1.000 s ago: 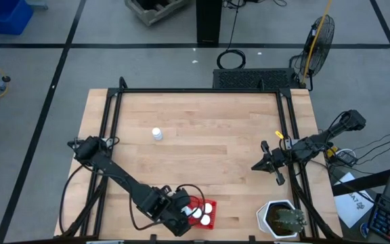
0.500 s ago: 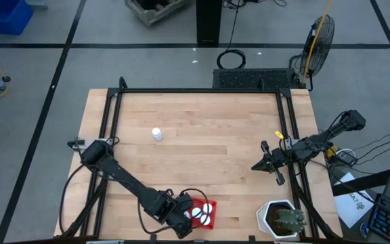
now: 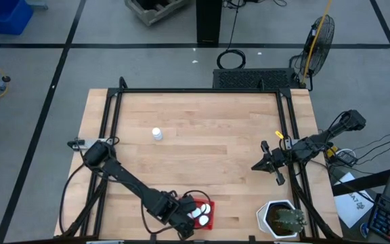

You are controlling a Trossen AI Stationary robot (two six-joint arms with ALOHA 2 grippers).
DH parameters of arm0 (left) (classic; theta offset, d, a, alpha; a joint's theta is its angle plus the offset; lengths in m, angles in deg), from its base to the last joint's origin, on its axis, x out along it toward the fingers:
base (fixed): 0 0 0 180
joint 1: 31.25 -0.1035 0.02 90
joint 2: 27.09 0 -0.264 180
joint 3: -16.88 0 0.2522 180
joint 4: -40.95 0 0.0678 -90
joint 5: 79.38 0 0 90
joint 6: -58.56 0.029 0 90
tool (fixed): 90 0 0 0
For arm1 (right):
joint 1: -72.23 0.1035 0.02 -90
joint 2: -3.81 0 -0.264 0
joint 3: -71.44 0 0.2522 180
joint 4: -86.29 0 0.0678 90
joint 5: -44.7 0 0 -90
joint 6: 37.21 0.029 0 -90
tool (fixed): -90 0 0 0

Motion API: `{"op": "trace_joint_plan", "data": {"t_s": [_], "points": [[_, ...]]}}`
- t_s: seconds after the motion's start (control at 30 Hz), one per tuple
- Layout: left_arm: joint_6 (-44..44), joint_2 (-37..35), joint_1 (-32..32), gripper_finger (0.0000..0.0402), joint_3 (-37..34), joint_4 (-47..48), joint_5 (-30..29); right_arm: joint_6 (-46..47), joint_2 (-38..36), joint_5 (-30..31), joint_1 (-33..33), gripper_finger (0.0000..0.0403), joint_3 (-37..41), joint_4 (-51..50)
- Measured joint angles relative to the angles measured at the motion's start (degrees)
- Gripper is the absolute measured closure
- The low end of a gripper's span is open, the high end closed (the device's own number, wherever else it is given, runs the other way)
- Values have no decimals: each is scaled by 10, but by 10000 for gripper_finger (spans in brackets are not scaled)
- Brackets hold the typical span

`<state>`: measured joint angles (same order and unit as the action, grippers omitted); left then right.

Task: Pick and place pill bottles into a basket
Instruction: Put the white pill bottle into the red basket

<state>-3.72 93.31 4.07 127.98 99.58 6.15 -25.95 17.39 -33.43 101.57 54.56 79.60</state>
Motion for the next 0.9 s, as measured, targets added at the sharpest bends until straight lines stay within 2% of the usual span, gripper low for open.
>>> {"op": "trace_joint_plan", "data": {"t_s": [0.2,0.6,0.9], "points": [[1,0,-4,173,0,-11,0,0,0,0,0,399,0,0],[1,0,-4,168,0,-14,8,0,0,0,0,399,0,0],[8,-1,-12,167,0,20,51,0,0,0,0,399,0,0]]}}
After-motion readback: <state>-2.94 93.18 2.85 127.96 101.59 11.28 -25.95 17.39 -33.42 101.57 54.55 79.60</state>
